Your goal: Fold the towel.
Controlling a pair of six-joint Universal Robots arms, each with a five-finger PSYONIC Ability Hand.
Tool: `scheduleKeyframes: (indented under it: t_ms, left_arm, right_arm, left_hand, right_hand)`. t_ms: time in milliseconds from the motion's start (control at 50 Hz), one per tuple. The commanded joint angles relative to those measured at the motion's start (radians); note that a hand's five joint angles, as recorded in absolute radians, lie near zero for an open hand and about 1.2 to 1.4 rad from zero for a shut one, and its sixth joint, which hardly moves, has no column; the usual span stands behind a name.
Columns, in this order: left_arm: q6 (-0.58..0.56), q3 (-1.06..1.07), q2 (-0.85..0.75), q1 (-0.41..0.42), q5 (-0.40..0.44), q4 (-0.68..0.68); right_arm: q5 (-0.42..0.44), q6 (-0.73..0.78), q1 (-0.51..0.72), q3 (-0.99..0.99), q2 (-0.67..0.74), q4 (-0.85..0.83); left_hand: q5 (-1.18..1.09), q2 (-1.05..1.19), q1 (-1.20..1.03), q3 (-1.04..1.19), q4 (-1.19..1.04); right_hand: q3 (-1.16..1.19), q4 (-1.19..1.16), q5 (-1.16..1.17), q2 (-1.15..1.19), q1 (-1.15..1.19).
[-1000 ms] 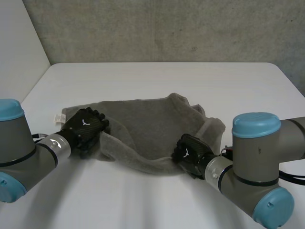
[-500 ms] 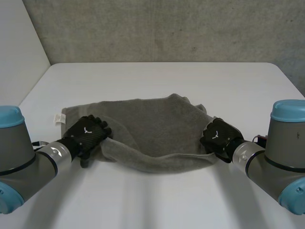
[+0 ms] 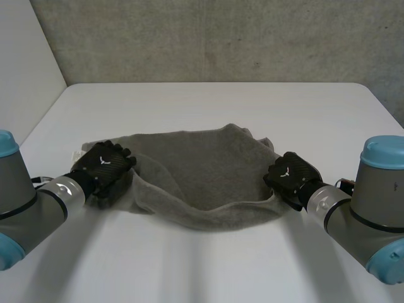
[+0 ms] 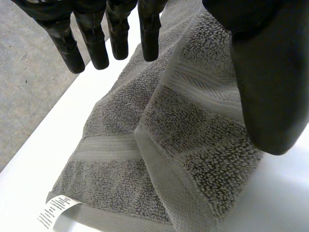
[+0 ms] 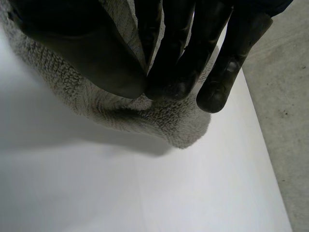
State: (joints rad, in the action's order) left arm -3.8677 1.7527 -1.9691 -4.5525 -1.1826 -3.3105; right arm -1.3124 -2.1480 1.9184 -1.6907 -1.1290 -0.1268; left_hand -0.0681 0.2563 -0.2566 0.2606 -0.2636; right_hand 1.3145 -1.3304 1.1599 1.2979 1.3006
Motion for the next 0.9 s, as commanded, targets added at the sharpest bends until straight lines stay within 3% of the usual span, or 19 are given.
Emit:
scheduleKeyframes:
  t_ms: [20,320,440,540,580,680,800,900]
  left_arm:
    - [0.001,-0.044,-0.034,0.015,0.0,0.0]
    - [0.005,-0.18,-0.154,0.059,0.011,0.011]
    - [0.004,-0.222,-0.203,0.064,0.046,0.082]
    - [0.005,-0.245,-0.218,0.064,0.058,0.143]
    - [0.008,-0.251,-0.214,0.064,0.057,0.17]
    - [0.014,-0.243,-0.177,0.056,0.055,0.2]
    - [0.019,-0.222,-0.097,0.047,0.054,0.236]
    - [0.017,-0.168,0.021,0.04,0.054,0.302]
  right_arm:
    - [0.033,-0.044,-0.019,-0.021,-0.003,0.003]
    - [0.056,-0.044,-0.056,-0.063,-0.034,0.015]
    - [0.062,-0.044,-0.075,-0.072,-0.038,0.015]
    - [0.064,-0.043,-0.084,-0.07,-0.038,0.015]
    - [0.064,-0.041,-0.091,-0.066,-0.04,0.015]
    - [0.056,-0.041,-0.093,-0.063,-0.051,0.021]
    - [0.058,-0.044,-0.091,-0.058,-0.09,0.079]
    - [0.117,-0.061,-0.09,-0.021,-0.19,0.267]
  left_hand:
    - [-0.074,0.06,-0.06,0.056,-0.053]
    - [-0.094,0.081,-0.08,0.076,-0.073]
    - [-0.185,0.172,-0.171,0.167,-0.164]
    - [-0.414,0.401,-0.4,0.396,-0.393]
    - [-0.756,0.742,-0.742,0.738,-0.735]
    - [-1.086,1.072,-1.071,1.067,-1.065]
    - [-1.154,1.14,-1.14,1.136,-1.133]
    - [-1.154,1.14,-1.14,1.136,-1.133]
  right_hand:
    - [0.082,-0.066,0.062,0.098,0.096]
    - [0.082,-0.066,0.062,0.098,0.096]
    - [0.082,-0.066,0.062,0.098,0.096]
    - [0.082,-0.066,0.062,0.098,0.096]
    - [0.082,-0.066,0.062,0.098,0.096]
    - [0.082,-0.066,0.062,0.098,0.096]
    - [0.082,-0.066,0.062,0.098,0.096]
    - [0.082,-0.066,0.062,0.098,0.096]
